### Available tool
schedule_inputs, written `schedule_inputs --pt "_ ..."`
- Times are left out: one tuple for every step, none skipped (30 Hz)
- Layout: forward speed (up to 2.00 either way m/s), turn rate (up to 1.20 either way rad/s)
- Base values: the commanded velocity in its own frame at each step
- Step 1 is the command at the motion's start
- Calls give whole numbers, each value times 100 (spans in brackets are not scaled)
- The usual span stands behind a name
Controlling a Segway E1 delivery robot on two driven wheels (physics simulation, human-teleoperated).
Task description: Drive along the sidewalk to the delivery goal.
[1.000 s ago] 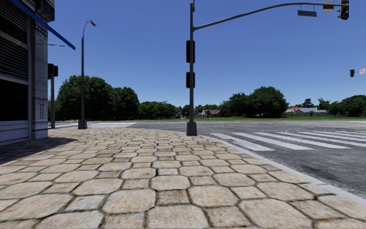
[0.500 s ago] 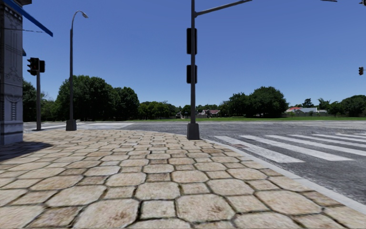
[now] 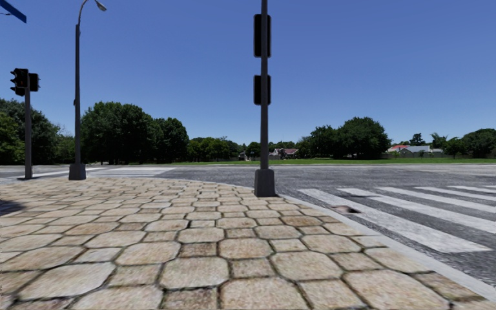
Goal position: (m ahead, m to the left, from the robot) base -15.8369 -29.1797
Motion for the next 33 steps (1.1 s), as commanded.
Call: schedule_inputs --pt "200 0" --pt "200 0" --pt "200 0" --pt "200 0" --pt "200 0" --pt "200 0" --pt "200 0" --pt "200 -12" --pt "200 -12" --pt "200 -26" --pt "200 -39" --pt "200 -45" --pt "200 -45" --pt "199 -47" --pt "190 -48" --pt "177 -52" --pt "172 -57" --pt "172 -57" --pt "170 -59" --pt "170 -59" --pt "170 -59" --pt "170 -59" --pt "170 -59" --pt "170 -59" --pt "170 -59" --pt "170 -59" --pt "170 -59" --pt "171 -59" --pt "171 -59" --pt "172 -59" --pt "172 -59" --pt "172 -59" --pt "172 -59"
